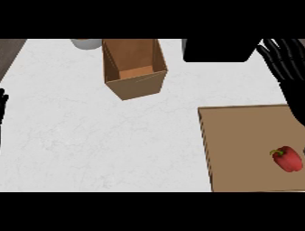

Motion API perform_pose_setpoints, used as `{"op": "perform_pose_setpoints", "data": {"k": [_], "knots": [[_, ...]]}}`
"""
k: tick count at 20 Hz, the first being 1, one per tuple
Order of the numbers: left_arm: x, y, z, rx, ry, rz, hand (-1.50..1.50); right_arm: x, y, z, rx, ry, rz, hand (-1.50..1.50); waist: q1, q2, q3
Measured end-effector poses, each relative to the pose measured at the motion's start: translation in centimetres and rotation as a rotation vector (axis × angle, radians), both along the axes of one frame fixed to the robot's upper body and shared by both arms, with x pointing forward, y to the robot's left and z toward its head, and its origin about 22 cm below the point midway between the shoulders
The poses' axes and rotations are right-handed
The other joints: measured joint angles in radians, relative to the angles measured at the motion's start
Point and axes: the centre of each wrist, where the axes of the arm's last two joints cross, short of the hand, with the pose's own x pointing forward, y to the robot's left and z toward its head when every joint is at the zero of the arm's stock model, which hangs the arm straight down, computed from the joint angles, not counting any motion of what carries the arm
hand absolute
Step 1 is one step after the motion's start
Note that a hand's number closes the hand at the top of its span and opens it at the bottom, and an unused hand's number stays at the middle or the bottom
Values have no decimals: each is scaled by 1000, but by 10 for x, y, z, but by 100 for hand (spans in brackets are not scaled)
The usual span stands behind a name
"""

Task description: Pick the bell pepper from the tray and place it in the cardboard box

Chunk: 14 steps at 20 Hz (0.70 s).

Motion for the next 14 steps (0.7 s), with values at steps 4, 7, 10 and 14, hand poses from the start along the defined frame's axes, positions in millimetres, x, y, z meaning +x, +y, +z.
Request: {"op": "perform_pose_setpoints", "data": {"k": [4, 7, 10, 14], "knots": [[-3, 3, -3, 54, 48, 22, 0, -6, -25, -23, -73, 71, 163, -150, 0, 18, 2], [-9, 12, -11, 104, 113, 43, 0, -9, -40, -16, -217, 56, 300, -150, -2, 16, 3], [-14, 15, -20, 117, 174, 47, 0, -9, -50, 14, -458, -82, 333, -150, -7, 20, 6], [-11, 14, -22, 129, 208, 41, 0, -15, -77, -23, -490, -9, 373, -150, 1, 45, 12]]}}
